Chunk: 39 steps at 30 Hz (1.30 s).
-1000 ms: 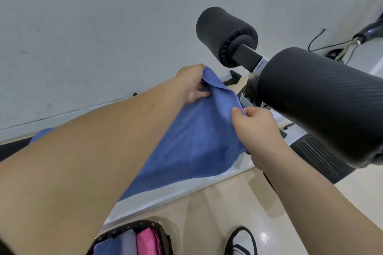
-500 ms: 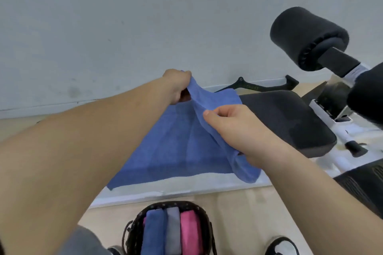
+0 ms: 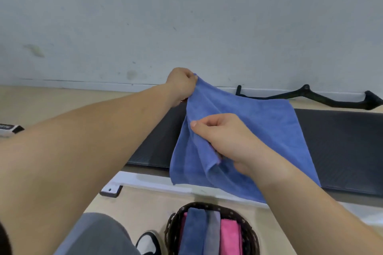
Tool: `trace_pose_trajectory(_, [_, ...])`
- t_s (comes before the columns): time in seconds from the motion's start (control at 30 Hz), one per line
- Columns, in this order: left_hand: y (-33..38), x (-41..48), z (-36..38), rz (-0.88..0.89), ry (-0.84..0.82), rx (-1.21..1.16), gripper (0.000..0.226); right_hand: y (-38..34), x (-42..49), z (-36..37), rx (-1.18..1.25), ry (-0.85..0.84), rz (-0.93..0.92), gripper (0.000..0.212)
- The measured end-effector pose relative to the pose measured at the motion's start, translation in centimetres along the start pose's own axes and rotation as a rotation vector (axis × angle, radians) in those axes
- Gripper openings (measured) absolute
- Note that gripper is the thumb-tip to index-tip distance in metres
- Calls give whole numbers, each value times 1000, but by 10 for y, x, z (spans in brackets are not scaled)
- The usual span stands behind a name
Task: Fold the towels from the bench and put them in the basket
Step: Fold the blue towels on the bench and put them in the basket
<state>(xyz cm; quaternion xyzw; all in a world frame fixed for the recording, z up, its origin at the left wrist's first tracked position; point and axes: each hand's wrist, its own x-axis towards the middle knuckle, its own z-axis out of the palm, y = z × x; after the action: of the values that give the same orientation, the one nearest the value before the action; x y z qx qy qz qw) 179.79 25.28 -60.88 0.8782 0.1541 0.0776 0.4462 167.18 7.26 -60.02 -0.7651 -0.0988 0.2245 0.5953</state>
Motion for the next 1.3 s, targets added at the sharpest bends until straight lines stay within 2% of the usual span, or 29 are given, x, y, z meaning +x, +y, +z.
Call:
trace_pose_trajectory(0.07, [-9,2,-6,-32,4,94,18,-1,1,1,57,-76,79,33])
trace_pose_trajectory(0.13, [-16,-3,-8,-69,-19,202,16,4,3,-9,-26,34,68,28])
trace_pose_trajectory(0.2, [-16,-16,-8,-59,-31,296,16,13,6,-31,-361,265,-22,26])
trace_pose_trajectory(0.27, [-12,-33,-7,-85,-109,365,25,22,4,-55,-747,433,-35,22])
trace_pose_trajectory(0.33, [-6,-54,-7,-152,-237,471,35,32,2,-78,-993,479,48,26])
trace_pose_trajectory(0.4, [-1,-72,-7,-171,-336,568,33,43,2,-92,-1102,441,170,34])
trace_pose_trajectory(0.47, [4,-86,-8,-157,-397,613,32,54,2,-100,-1115,427,194,34])
trace_pose_trajectory(0.6, [8,-108,-1,-72,-419,575,16,65,2,-109,-1008,455,119,19])
trace_pose_trajectory(0.67, [5,-113,8,-14,-384,544,5,61,-4,-114,-1037,393,183,23])
trace_pose_trajectory(0.77, [-1,-112,23,-3,-315,444,3,51,-21,-120,-1118,265,329,24])
trace_pose_trajectory(0.93, [15,-109,57,183,-336,419,33,38,-67,-126,-1239,63,471,18])
trace_pose_trajectory(1.07, [30,-120,81,349,-394,377,46,39,-97,-129,-1147,-111,619,27])
trace_pose_trajectory(1.13, [30,-125,85,412,-345,446,51,44,-97,-136,-1077,-23,573,28])
trace_pose_trajectory(1.23, [25,-132,74,391,-218,587,56,54,-80,-150,-987,298,279,29])
trace_pose_trajectory(1.3, [20,-134,59,337,-192,635,48,60,-68,-148,-944,372,125,21])
